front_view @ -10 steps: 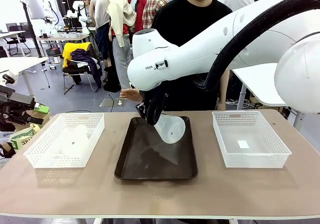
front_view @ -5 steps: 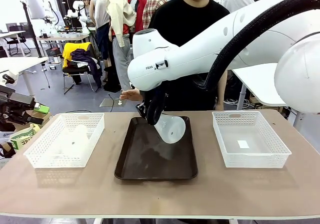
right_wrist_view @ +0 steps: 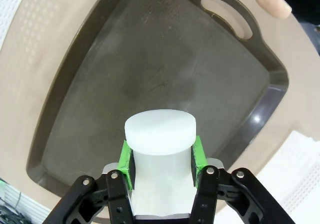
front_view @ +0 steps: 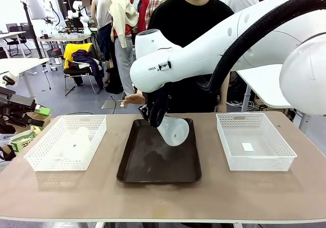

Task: Prepare the laboratory tools.
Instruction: Place the picked Big flask upright in the Handle tray as instructed by the person.

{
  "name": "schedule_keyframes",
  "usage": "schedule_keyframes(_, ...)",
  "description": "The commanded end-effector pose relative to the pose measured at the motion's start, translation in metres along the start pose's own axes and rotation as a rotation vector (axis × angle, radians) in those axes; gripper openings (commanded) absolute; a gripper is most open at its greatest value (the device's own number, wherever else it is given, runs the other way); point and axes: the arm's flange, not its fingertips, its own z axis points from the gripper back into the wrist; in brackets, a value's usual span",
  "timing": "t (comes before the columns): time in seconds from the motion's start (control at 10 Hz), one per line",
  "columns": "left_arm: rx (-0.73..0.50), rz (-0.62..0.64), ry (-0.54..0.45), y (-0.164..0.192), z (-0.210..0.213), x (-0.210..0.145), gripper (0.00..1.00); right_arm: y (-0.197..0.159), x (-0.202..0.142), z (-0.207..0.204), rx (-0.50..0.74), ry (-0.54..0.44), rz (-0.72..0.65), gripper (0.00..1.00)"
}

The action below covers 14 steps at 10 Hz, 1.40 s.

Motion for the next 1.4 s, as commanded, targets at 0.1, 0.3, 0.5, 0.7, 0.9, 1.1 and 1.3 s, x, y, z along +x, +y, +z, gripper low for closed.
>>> schedule_keyframes(0.1,-0.016,-0.002,-0.009,-0.0006,0.0010,0.0002,1.00,-0.0004,-0.0014,-0.0001,-0.001,0.002,0.002,0.00)
schedule_keyframes(0.3,-0.016,-0.002,-0.009,-0.0006,0.0010,0.0002,1.00,-0.0004,-0.0014,-0.0001,-0.001,0.002,0.002,0.00)
schedule_keyframes(0.5,-0.016,-0.002,-0.009,-0.0006,0.0010,0.0002,1.00,-0.0004,-0.0014,-0.0001,-0.001,0.002,0.002,0.00)
schedule_keyframes(0.7,-0.016,-0.002,-0.009,-0.0006,0.0010,0.0002,1.00,-0.0004,-0.0014,-0.0001,-0.001,0.002,0.002,0.00)
schedule_keyframes(0.9,-0.016,-0.002,-0.009,-0.0006,0.0010,0.0002,1.00,-0.0004,-0.0014,-0.0001,-0.001,0.002,0.002,0.00)
schedule_keyframes(1.1,-0.016,-0.002,-0.009,-0.0006,0.0010,0.0002,1.00,-0.0004,-0.0014,-0.0001,-0.001,0.002,0.002,0.00)
schedule_keyframes(1.3,-0.016,-0.002,-0.009,-0.0006,0.0010,0.0002,1.00,-0.0004,-0.0014,-0.0001,-0.001,0.002,0.002,0.00)
